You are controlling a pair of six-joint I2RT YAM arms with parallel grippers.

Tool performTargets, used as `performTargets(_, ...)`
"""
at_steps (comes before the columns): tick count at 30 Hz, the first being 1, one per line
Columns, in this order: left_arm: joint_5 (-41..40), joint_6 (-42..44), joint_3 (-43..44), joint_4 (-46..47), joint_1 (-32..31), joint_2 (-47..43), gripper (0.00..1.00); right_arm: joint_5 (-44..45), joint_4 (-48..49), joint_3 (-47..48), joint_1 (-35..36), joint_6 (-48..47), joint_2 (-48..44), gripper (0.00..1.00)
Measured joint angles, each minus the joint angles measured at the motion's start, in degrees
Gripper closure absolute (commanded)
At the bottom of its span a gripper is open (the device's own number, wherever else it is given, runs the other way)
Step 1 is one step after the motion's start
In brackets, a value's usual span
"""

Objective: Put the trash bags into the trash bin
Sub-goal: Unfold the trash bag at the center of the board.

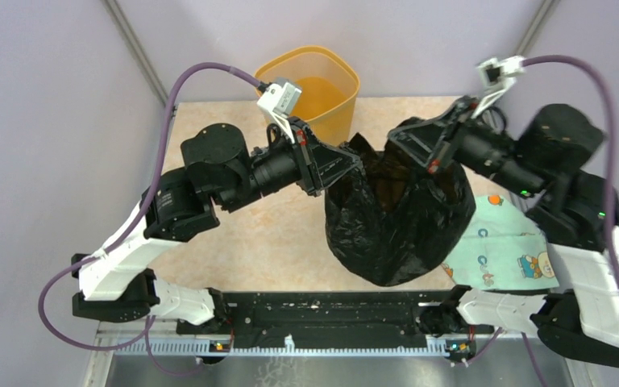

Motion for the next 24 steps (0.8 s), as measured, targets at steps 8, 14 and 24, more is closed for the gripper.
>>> performTargets(8,3.7,-3.6,-0.1,0.0,3.0,2.3,1.0,-6.1,3.2,-9.0,0.0,2.3,-3.2,0.66)
performTargets(14,7.5,-6.2,-3.9,2.2,6.6,2.2,1.0,-7.0,4.3,-11.8,0.0,2.9,-8.6,0.55)
performTargets(24,11.9,-8.1,-5.0,4.9,7.5,2.2,1.0,-9.4,4.9,-11.8,0.0,2.3,-6.7,0.49)
